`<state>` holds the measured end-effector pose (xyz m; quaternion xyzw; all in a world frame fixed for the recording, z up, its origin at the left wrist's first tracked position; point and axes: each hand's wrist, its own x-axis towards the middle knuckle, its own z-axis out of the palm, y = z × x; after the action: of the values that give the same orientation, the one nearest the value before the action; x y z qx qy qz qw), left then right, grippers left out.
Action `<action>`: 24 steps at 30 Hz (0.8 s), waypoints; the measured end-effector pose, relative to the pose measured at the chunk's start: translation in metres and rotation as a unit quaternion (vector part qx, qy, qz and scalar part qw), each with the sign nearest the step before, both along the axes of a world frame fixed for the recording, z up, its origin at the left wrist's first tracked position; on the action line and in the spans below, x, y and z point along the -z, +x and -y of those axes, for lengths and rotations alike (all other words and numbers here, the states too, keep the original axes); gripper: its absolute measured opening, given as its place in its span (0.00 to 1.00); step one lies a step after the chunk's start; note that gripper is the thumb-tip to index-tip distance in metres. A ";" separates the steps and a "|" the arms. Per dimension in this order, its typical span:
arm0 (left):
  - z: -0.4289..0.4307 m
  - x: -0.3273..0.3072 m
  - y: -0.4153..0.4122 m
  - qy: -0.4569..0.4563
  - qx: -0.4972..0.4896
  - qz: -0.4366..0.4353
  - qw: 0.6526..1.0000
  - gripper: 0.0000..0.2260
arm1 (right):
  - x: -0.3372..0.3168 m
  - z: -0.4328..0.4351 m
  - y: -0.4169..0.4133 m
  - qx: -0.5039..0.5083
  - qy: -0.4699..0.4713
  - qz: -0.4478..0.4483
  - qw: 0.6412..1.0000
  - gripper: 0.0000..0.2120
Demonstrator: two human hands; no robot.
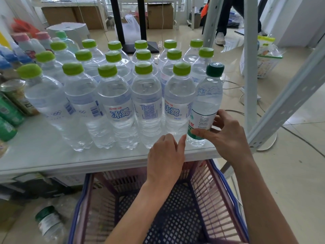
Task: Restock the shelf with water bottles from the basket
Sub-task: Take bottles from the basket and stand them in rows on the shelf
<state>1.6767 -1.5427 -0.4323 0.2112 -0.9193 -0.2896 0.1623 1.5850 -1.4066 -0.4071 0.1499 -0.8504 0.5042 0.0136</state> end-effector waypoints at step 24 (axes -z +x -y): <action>0.103 -0.011 0.059 0.134 0.118 0.137 0.974 0.11 | -0.015 0.025 0.035 0.097 0.295 0.174 0.934 0.39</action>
<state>1.7357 -1.6461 -0.4209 0.1587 -0.9041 -0.3956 -0.0303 1.6196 -1.4313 -0.3920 -0.0258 -0.9604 0.2446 -0.1310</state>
